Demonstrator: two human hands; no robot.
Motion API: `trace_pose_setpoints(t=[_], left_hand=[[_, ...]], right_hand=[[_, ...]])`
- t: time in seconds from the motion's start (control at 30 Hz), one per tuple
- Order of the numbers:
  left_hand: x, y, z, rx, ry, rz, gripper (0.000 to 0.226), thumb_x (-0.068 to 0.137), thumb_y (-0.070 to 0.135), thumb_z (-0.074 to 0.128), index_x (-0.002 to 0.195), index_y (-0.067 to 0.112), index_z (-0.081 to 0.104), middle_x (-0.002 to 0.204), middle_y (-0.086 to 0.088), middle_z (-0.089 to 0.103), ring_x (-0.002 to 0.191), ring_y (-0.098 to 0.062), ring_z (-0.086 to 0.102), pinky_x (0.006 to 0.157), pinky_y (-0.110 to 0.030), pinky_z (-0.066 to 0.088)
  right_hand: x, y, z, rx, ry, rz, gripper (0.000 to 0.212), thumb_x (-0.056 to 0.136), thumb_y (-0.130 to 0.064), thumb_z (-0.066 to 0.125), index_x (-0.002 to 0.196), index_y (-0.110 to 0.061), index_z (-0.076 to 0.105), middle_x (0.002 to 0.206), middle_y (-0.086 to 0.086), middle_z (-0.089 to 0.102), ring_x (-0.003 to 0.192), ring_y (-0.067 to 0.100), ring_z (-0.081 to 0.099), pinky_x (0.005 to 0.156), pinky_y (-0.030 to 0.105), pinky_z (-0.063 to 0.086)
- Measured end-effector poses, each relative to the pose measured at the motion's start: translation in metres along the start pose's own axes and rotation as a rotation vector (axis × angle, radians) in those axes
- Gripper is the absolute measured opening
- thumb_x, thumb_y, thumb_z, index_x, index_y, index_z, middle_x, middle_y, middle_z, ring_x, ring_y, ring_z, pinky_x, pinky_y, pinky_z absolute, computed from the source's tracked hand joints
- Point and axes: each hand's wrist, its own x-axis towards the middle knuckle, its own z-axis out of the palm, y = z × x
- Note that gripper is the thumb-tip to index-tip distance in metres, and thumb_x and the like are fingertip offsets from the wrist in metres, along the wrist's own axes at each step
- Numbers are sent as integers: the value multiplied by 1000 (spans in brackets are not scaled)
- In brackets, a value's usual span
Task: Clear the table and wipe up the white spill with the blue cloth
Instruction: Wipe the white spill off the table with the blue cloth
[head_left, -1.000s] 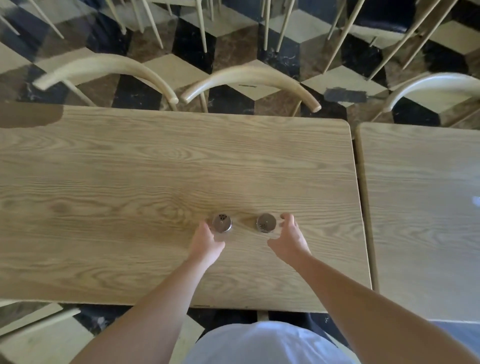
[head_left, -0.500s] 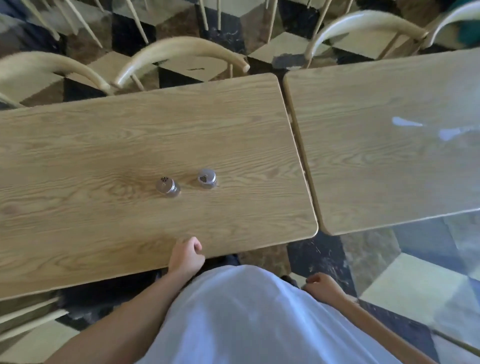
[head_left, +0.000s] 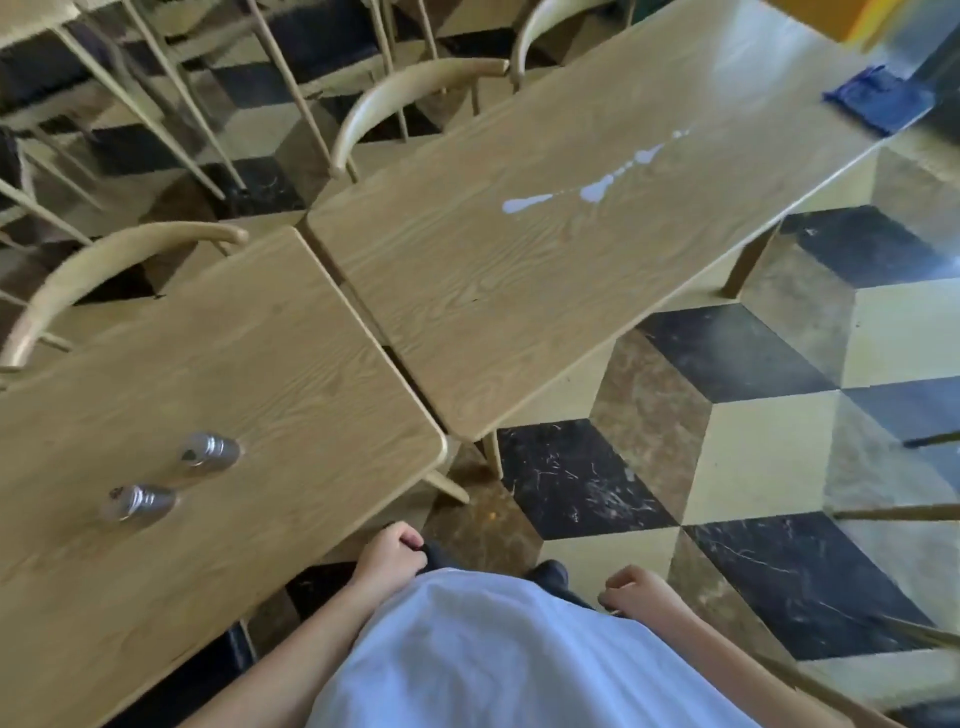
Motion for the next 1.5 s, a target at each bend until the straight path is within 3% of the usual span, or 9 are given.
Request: trace_pose_setpoints(t=[0.17,0.3,0.43,0.6,0.7,0.83,1.1,1.37,1.5], left_hand=[[-10,102,25,167,-54,174,18,77,0,63,82,18,62,75,-3,61,70,-18,56,69,-31,48],[-14,163,52,350,-165,274,16,84,8,62,98,14,65,84,3,64,76,-11,58,66,-20,43],[-2,223,81,526,-278,334,10,88,16,59,94,23,63,90,7,67,82,-9,60,70,-21,46],[18,307,107,738,-366,399,7,92,22,55,93,28,60,92,12,64,81,-6,57,72,-20,48],[47,366,117,771,-414,445,6,90,21,56,90,26,60,93,8,65,86,-12,59,74,-23,46],[72,449,125,778,-458,477,7,90,23,55,92,22,62,92,3,67,74,-11,57,65,-24,44],[118,569,143,596,-427,348,12,90,16,47,89,12,58,77,-9,60,64,-24,50,54,-27,37],[156,603,142,542,-348,129,16,94,11,50,82,11,61,65,-7,62,51,-18,52,47,-21,40],[165,630,151,537,-276,-21,51,86,4,56,36,13,59,37,5,51,37,-10,44,37,-17,30]], right_hand=[[0,51,-37,179,50,82,18,80,-22,68,96,-14,65,84,2,74,72,14,72,60,23,53],[9,82,-42,256,32,166,16,74,-27,67,89,-21,65,88,-5,70,79,8,66,61,20,47],[21,98,-48,244,57,165,13,88,-29,58,77,-27,53,82,-9,55,94,10,57,78,13,35],[67,120,-94,422,27,194,38,97,-19,46,124,5,59,131,20,58,126,26,52,104,24,35],[62,105,-135,482,77,285,30,75,-32,58,98,-18,70,101,-1,68,99,13,62,87,22,46],[53,70,-211,509,122,330,20,80,-28,59,95,-19,67,94,-5,67,84,8,60,70,21,48],[91,37,-339,723,348,260,8,82,-21,68,89,-17,67,81,3,73,79,20,69,70,32,53],[151,29,-438,760,300,183,9,86,-17,62,90,-13,68,81,4,74,81,22,70,81,39,57],[193,37,-517,706,262,160,12,87,-17,60,90,-10,68,84,7,74,82,23,68,78,36,53]])
